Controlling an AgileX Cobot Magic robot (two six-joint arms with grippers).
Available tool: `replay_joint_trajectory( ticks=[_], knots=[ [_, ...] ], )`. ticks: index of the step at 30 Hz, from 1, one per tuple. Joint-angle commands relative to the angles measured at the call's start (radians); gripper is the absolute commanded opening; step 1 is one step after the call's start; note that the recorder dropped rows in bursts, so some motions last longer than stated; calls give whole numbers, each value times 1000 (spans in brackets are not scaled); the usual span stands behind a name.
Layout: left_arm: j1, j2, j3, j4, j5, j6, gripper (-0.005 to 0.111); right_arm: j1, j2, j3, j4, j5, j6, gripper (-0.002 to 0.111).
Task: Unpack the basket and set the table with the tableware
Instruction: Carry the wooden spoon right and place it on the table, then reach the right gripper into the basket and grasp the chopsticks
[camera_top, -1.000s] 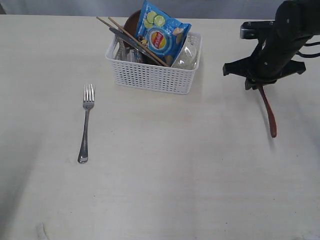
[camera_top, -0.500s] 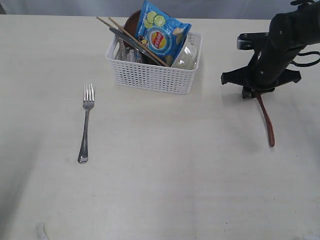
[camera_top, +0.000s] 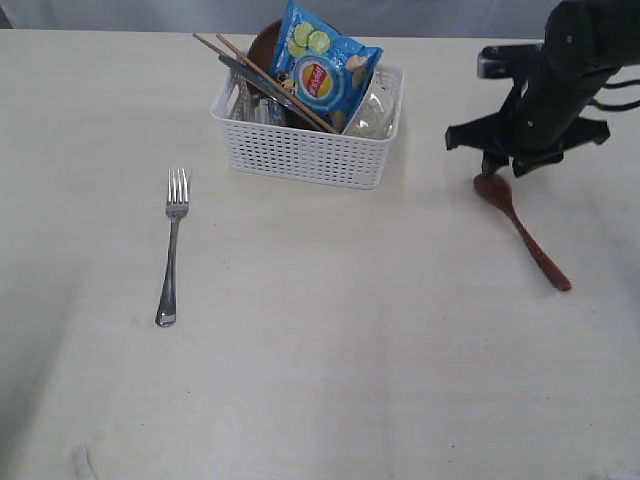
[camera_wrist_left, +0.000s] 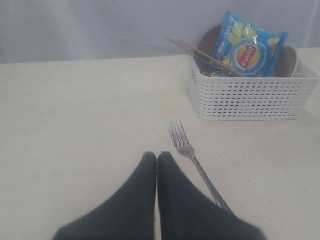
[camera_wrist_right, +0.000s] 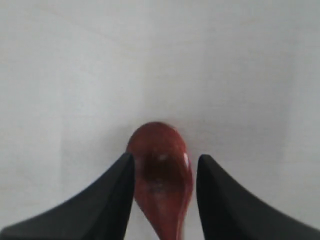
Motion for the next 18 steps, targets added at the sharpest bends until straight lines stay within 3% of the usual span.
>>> replay_joint_trajectory(
  ticks=[1,5,11,14,18],
  knots=[
    [-6,-3,3,1,-2,-1,0,-5,-98,-96,-31,69,-15,40],
    [-6,-3,3,1,-2,-1,0,21,-170,-192,-24,98,-99,40],
    [-6,-3,3,1,-2,-3,0,168,-200,-311,163,98,-378,40],
    [-6,-3,3,1,-2,-3,0,309,-116,-415,176,94,-401,40],
    [-6,-3,3,1,-2,-3,0,399,61,-575,176,96,-409,40]
  ],
)
